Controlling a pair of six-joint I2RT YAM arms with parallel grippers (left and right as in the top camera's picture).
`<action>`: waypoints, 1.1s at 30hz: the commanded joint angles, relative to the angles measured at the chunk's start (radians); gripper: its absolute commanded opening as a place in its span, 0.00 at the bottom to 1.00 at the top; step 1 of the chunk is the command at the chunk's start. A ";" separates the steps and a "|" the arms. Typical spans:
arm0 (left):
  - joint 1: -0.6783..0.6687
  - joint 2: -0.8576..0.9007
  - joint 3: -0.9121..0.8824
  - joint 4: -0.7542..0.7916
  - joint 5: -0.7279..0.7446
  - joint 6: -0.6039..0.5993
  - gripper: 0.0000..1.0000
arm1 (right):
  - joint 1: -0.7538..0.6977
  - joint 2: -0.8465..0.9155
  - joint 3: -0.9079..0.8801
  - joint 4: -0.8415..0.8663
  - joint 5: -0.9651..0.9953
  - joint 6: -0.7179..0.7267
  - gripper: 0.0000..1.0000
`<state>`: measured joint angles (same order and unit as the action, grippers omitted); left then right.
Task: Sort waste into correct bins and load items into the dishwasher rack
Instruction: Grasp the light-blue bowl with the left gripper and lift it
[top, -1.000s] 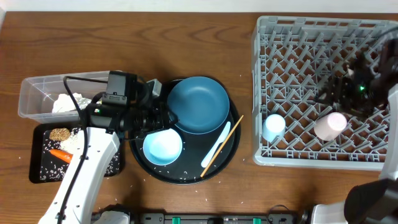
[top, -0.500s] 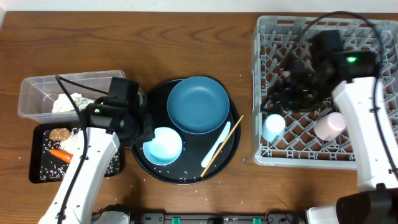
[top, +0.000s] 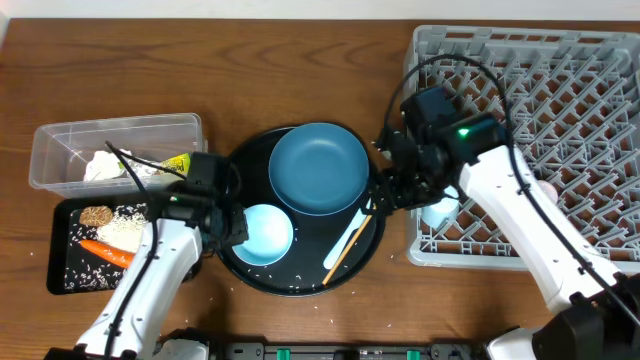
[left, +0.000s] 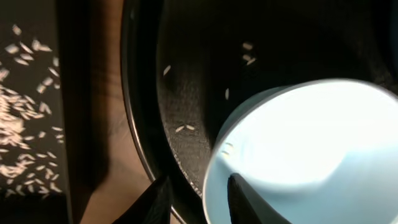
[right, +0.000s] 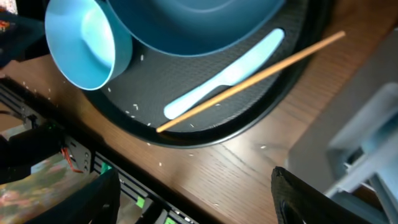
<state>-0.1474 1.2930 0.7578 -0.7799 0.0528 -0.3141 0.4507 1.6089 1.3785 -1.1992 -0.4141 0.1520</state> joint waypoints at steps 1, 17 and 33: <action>0.000 -0.006 -0.062 0.048 0.002 -0.024 0.32 | 0.028 -0.014 -0.006 0.005 0.023 0.039 0.72; 0.000 -0.016 -0.148 0.151 0.086 -0.035 0.06 | 0.036 -0.014 -0.006 0.006 0.037 0.042 0.58; 0.000 -0.224 -0.012 -0.071 0.210 -0.066 0.06 | 0.149 -0.014 -0.006 0.117 0.044 0.099 0.59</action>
<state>-0.1474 1.1027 0.7235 -0.8440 0.2005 -0.3565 0.5758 1.6089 1.3781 -1.0908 -0.3748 0.2211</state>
